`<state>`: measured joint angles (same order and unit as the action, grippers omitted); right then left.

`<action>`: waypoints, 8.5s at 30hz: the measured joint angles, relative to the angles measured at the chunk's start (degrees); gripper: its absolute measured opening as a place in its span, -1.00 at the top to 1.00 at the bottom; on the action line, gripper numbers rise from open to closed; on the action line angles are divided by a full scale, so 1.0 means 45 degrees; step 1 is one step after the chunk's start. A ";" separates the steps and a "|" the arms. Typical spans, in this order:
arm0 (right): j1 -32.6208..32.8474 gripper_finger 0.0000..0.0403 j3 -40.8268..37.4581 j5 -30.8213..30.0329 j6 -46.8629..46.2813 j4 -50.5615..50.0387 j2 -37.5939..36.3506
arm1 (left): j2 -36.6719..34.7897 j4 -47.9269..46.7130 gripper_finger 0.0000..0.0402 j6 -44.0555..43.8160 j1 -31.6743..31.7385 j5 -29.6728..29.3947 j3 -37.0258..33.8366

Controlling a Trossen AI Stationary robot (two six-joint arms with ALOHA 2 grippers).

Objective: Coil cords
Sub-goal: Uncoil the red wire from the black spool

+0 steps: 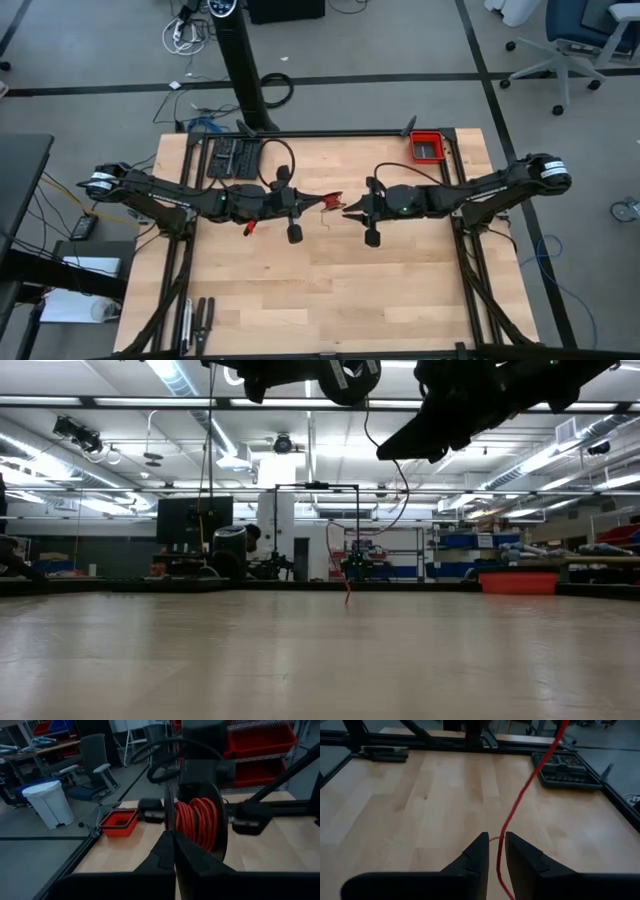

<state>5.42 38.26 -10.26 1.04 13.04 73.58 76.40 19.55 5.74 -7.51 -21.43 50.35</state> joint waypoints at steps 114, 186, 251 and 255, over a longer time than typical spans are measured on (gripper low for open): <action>-0.1269 1.00 0.0000 -0.3874 -0.0282 -0.4114 -0.0695 | 0.0000 -0.0605 0.98 0.0363 -0.0355 -0.3905 0.0000; -0.1057 0.46 0.0000 0.5946 -0.1401 -0.5788 -0.3301 | 0.0000 0.0157 0.97 0.2321 -0.0887 -0.7416 0.0000; 0.0296 0.75 0.0005 0.0972 0.2723 0.3214 -0.1229 | 0.0695 0.0926 1.00 -0.1069 0.0589 0.3165 -0.0015; 0.0050 0.75 0.0005 0.0958 0.1868 0.3097 -0.1223 | 0.0695 0.0843 1.00 -0.1332 0.0766 0.3371 -0.0015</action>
<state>5.65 38.28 -5.95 9.44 26.98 68.07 79.53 23.34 -0.26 -4.06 -6.26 50.28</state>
